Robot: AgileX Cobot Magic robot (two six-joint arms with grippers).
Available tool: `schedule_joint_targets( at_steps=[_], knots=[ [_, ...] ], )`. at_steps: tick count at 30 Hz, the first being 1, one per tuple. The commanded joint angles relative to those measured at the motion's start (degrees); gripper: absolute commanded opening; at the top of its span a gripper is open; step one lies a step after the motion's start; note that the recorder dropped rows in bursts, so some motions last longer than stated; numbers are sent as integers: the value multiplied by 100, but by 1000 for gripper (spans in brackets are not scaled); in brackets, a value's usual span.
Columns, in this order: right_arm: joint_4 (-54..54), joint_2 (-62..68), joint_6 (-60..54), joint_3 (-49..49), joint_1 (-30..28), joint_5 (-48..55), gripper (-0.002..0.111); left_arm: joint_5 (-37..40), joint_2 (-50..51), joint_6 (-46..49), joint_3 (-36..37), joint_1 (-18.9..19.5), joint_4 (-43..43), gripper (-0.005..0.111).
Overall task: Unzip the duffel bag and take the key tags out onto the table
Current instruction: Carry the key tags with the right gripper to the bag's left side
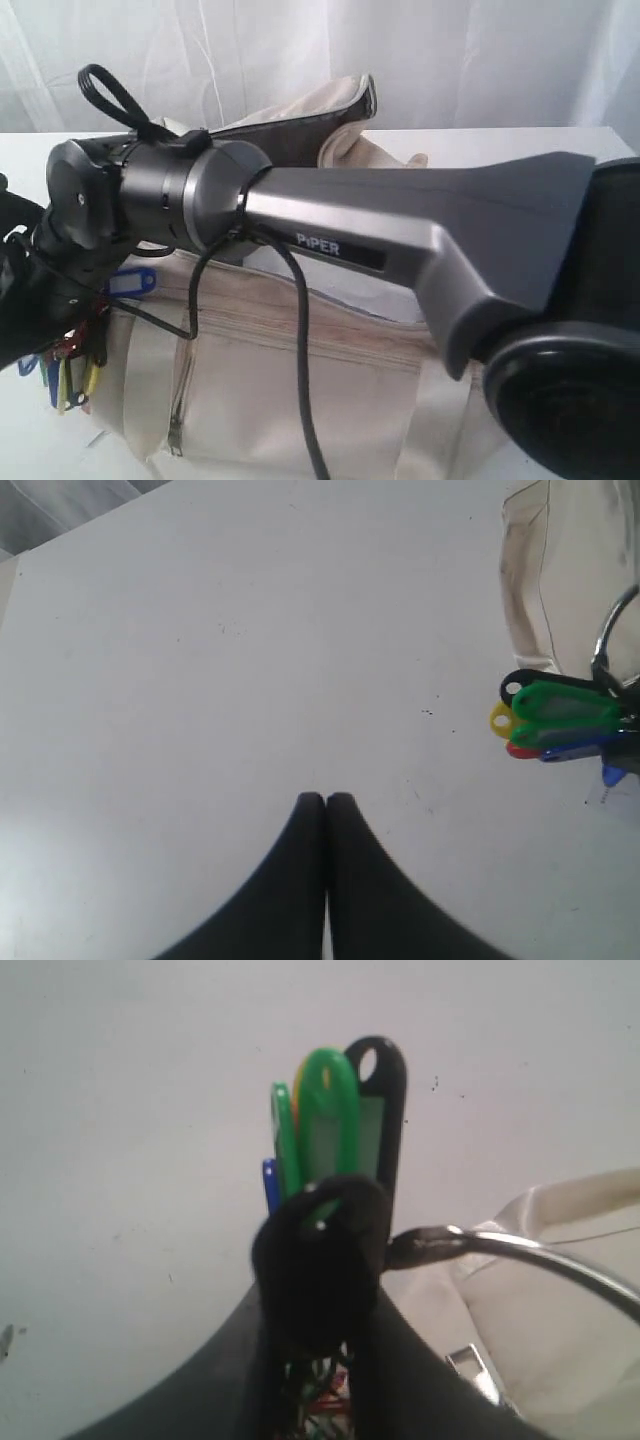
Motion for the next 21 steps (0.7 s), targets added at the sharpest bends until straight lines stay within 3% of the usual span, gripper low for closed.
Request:
schedule_joint_targets(
  at_steps=[1, 21],
  knots=[
    [300, 324, -41, -314, -11, 130, 0, -25, -36, -77, 24, 13, -14, 0],
    [307, 445, -69, -1275, 359, 662, 0, -93, -125, -77, 24, 13, -56, 0]
  ],
)
